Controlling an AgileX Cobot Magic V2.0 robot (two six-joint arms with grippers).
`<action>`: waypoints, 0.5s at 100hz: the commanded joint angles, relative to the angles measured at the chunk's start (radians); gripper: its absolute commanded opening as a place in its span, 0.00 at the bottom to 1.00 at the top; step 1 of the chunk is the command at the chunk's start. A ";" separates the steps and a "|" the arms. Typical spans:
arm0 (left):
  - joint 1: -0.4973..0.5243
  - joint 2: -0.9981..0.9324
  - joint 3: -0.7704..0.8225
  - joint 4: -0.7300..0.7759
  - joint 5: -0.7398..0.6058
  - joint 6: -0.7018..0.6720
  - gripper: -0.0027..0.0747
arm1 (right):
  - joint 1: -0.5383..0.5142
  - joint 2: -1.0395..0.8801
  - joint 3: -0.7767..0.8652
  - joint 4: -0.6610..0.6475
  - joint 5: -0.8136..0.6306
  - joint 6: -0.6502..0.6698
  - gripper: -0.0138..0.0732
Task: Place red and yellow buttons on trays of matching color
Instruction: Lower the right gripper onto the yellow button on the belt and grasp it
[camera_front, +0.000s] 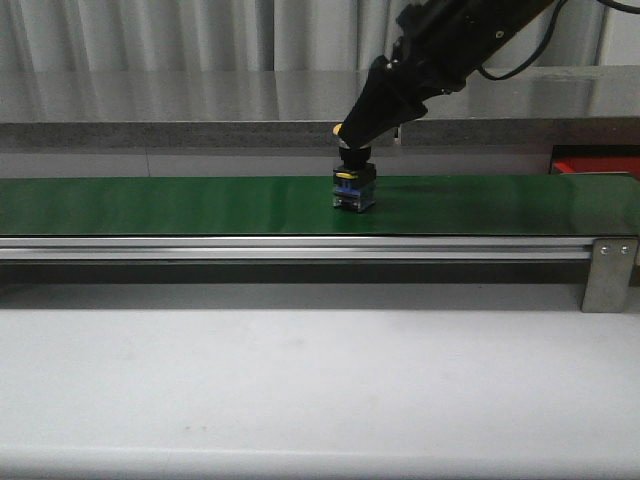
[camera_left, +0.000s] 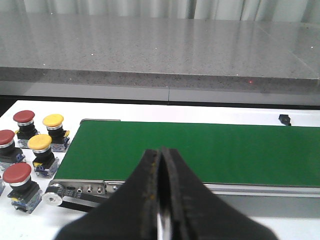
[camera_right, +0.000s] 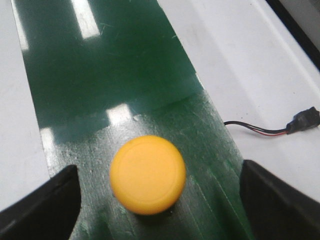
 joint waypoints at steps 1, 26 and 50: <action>-0.007 0.006 -0.028 -0.011 -0.080 -0.011 0.01 | 0.001 -0.056 -0.029 0.048 -0.024 -0.012 0.89; -0.007 0.006 -0.028 -0.011 -0.080 -0.011 0.01 | 0.001 -0.056 -0.029 0.013 -0.031 -0.012 0.89; -0.007 0.006 -0.028 -0.011 -0.080 -0.011 0.01 | 0.001 -0.056 -0.029 -0.039 -0.038 0.011 0.89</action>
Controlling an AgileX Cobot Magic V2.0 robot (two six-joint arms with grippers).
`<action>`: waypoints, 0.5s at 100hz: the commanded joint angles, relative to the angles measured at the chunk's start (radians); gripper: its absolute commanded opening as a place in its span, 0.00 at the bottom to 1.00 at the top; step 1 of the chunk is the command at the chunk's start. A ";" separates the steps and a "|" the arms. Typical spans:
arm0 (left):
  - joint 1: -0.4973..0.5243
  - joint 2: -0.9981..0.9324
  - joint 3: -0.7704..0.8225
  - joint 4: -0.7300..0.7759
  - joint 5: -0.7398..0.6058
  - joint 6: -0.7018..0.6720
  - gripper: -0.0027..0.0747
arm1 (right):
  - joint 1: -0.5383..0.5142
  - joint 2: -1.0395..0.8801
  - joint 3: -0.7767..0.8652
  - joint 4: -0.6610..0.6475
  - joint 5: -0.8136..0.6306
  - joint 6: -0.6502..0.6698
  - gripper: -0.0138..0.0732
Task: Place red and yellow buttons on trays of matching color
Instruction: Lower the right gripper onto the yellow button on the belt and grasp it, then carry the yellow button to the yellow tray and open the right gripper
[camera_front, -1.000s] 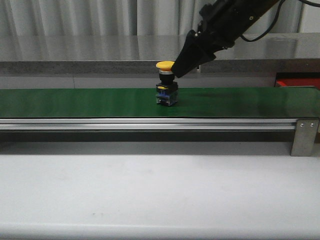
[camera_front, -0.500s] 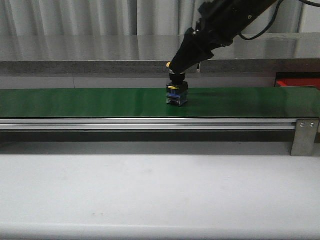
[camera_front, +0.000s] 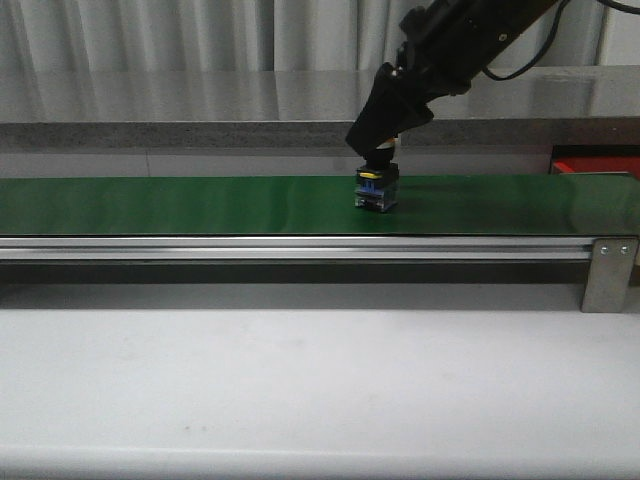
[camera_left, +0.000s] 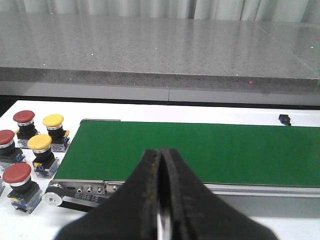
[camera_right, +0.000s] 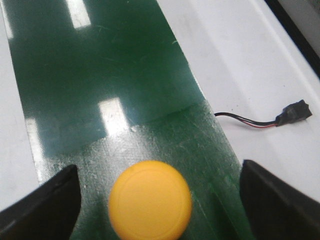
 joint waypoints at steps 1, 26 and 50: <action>-0.007 0.006 -0.028 -0.011 -0.080 -0.011 0.01 | 0.001 -0.056 -0.029 0.002 -0.020 0.011 0.89; -0.007 0.006 -0.028 -0.011 -0.080 -0.011 0.01 | 0.000 -0.056 -0.029 -0.086 -0.020 0.086 0.81; -0.007 0.006 -0.028 -0.011 -0.080 -0.011 0.01 | -0.002 -0.056 -0.029 -0.136 0.009 0.114 0.31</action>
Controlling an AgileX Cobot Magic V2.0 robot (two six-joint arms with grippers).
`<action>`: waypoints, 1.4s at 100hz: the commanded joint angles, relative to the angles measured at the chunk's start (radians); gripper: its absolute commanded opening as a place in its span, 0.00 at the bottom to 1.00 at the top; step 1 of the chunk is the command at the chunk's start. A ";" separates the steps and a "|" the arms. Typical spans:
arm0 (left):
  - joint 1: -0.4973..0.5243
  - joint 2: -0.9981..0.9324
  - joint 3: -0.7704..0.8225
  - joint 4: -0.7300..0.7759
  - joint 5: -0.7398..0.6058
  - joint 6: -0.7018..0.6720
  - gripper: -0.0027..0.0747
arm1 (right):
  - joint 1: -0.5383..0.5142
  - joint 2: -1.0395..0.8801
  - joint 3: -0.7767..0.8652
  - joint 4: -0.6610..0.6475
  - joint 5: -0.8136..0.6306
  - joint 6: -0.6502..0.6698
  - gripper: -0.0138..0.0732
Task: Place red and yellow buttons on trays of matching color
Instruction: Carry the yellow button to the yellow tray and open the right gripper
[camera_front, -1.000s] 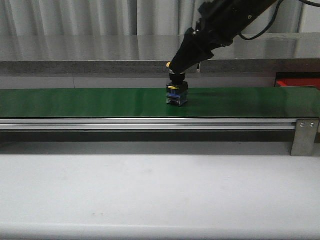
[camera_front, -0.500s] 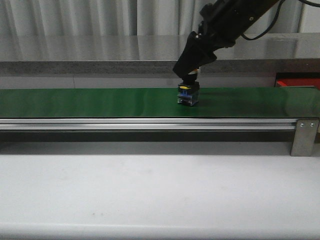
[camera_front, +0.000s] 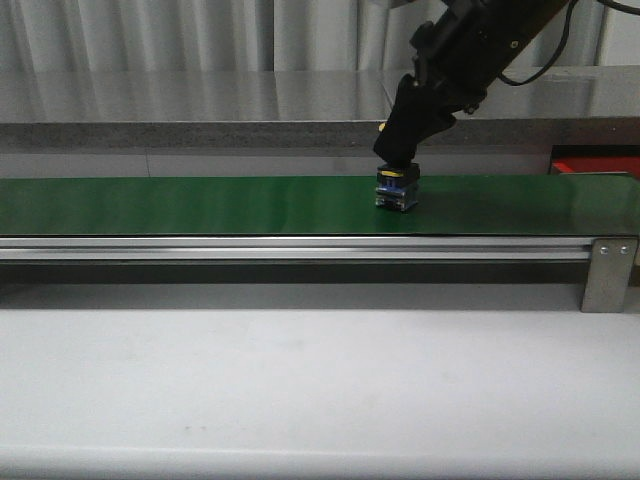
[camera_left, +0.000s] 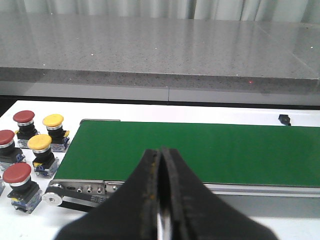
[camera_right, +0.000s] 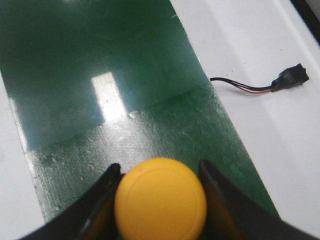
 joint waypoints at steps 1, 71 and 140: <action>-0.007 0.006 -0.028 -0.011 -0.080 -0.011 0.01 | -0.002 -0.056 -0.029 0.000 0.004 0.023 0.30; -0.007 0.006 -0.028 -0.011 -0.080 -0.011 0.01 | -0.422 -0.263 -0.027 -0.046 0.180 0.267 0.24; -0.007 0.006 -0.028 -0.011 -0.080 -0.011 0.01 | -0.668 -0.282 0.437 0.003 -0.364 0.293 0.24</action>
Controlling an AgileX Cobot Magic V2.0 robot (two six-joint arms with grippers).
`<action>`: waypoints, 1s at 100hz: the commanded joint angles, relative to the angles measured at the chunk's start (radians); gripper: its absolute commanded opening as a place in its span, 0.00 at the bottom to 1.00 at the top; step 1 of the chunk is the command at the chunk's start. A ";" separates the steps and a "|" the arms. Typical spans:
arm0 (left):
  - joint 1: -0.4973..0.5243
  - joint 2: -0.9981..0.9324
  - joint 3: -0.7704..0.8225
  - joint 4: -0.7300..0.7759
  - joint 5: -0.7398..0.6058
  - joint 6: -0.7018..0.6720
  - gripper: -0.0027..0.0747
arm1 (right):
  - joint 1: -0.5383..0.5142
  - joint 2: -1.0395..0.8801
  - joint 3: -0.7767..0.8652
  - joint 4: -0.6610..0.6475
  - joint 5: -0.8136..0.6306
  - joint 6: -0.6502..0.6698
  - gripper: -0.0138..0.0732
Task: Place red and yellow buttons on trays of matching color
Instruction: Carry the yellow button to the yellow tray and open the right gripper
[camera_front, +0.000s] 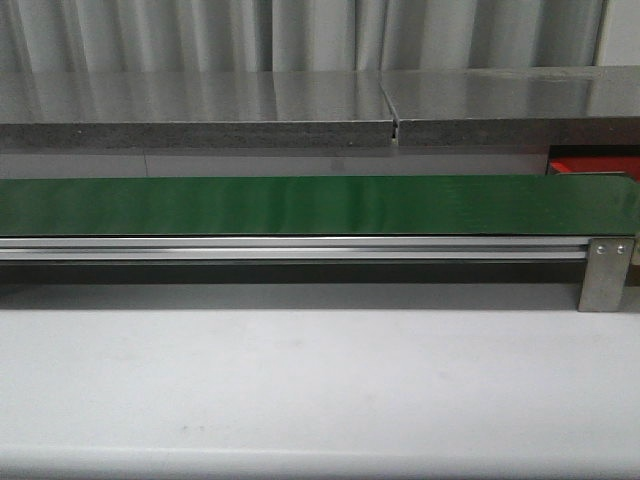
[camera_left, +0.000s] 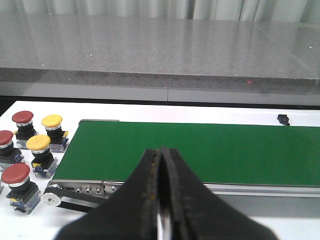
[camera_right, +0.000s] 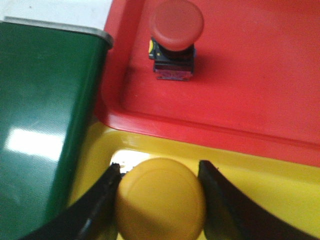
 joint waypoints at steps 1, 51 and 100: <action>-0.007 0.006 -0.028 -0.011 -0.080 -0.011 0.01 | -0.006 -0.053 0.018 0.045 -0.125 -0.013 0.24; -0.007 0.006 -0.028 -0.011 -0.080 -0.011 0.01 | -0.001 -0.001 0.060 0.100 -0.209 -0.014 0.24; -0.007 0.006 -0.028 -0.011 -0.080 -0.011 0.01 | -0.001 -0.006 0.095 0.118 -0.176 -0.014 0.78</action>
